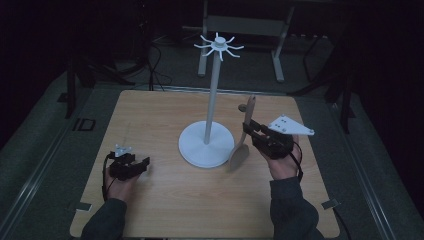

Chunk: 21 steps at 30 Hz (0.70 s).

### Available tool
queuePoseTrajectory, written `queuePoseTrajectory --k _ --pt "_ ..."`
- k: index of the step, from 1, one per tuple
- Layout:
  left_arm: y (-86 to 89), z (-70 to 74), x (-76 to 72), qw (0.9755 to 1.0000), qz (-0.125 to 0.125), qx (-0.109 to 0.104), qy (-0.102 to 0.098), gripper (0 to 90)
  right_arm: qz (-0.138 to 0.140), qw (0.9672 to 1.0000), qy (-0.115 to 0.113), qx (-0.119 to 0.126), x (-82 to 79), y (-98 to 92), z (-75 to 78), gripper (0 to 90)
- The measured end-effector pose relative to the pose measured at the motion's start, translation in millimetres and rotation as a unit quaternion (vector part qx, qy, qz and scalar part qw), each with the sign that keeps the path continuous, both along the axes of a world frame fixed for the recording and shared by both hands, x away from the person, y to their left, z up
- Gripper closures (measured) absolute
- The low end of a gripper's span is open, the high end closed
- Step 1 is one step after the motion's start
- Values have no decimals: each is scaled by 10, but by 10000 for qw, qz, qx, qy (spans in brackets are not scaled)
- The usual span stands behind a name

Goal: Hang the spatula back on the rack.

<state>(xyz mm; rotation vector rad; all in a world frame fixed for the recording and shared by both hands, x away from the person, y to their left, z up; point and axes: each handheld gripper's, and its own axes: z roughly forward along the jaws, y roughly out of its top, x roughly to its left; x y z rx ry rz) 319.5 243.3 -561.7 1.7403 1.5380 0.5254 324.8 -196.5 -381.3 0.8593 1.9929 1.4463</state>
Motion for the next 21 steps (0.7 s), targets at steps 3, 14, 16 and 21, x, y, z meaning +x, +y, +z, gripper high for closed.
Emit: queuePoseTrajectory --k 3,14,16,21 --pt "1 0 -1 10000 2 -6 -2 380 7 10000 -12 10 18 12 20 752" --pt "3 2 -2 10000 3 2 4 381 -13 10000 -45 -53 76 8 112 752" --pt "0 1 0 10000 4 3 0 381 -30 10000 -40 -12 88 2 131 752" --pt "2 2 -1 10000 9 -6 3 381 -44 10000 -54 38 126 4 187 752"
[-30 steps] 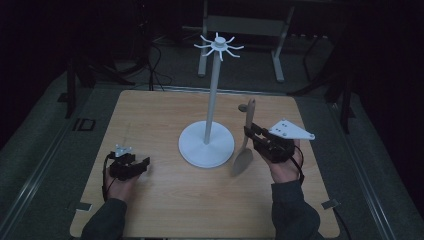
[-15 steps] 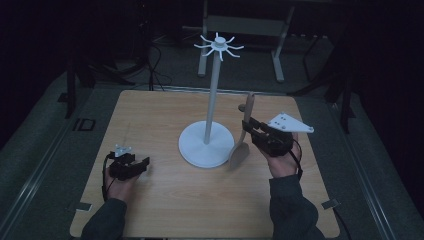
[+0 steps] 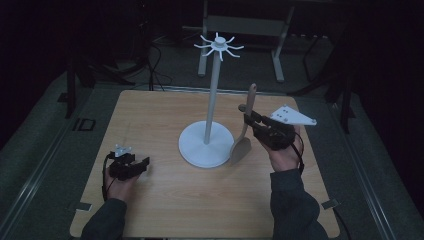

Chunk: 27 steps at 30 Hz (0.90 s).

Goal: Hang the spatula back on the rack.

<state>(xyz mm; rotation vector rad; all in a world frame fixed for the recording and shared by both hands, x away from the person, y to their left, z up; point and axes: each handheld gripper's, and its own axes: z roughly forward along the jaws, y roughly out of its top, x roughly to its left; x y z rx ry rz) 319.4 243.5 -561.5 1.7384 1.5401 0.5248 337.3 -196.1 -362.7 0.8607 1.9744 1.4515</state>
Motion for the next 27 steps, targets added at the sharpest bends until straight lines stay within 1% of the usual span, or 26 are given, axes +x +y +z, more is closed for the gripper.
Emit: queuePoseTrajectory --k 10,27 --pt "4 1 -1 10000 17 -12 -7 381 -2 10000 -34 35 81 15 105 751" --pt "-1 -3 2 10000 -6 1 9 381 32 10000 -55 39 136 45 232 752"
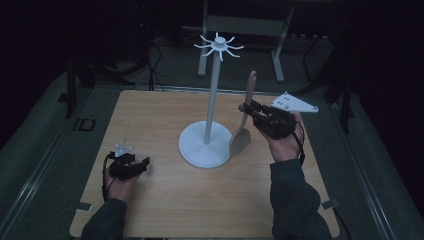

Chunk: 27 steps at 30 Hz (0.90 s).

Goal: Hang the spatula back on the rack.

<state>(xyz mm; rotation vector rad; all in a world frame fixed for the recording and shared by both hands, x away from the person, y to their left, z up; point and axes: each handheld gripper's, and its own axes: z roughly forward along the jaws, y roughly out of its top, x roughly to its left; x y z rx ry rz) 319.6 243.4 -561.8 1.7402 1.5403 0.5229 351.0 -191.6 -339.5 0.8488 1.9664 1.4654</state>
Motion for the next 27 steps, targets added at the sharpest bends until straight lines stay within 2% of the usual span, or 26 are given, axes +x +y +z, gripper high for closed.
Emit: queuePoseTrajectory --k 27 --pt "4 2 -1 10000 19 -20 -12 380 89 9999 -43 35 96 102 166 751"
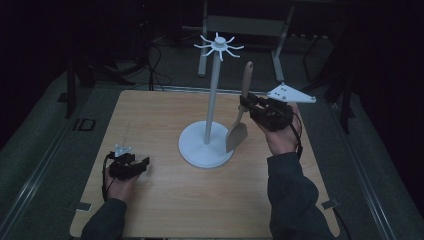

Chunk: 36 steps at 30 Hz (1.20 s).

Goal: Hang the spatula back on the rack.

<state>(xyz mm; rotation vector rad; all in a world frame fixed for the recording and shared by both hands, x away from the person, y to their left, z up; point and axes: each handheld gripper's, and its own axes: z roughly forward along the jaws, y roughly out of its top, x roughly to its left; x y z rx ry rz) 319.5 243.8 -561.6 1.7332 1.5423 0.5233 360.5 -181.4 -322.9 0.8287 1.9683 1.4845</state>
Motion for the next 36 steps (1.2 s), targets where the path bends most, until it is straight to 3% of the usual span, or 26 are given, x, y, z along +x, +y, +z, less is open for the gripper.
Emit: queuePoseTrajectory --k 24,36 --pt "4 3 -1 10000 0 -14 -4 379 58 9999 89 -105 99 139 80 752" --pt "6 2 0 10000 5 -10 -6 378 112 9997 205 -14 159 137 105 752"
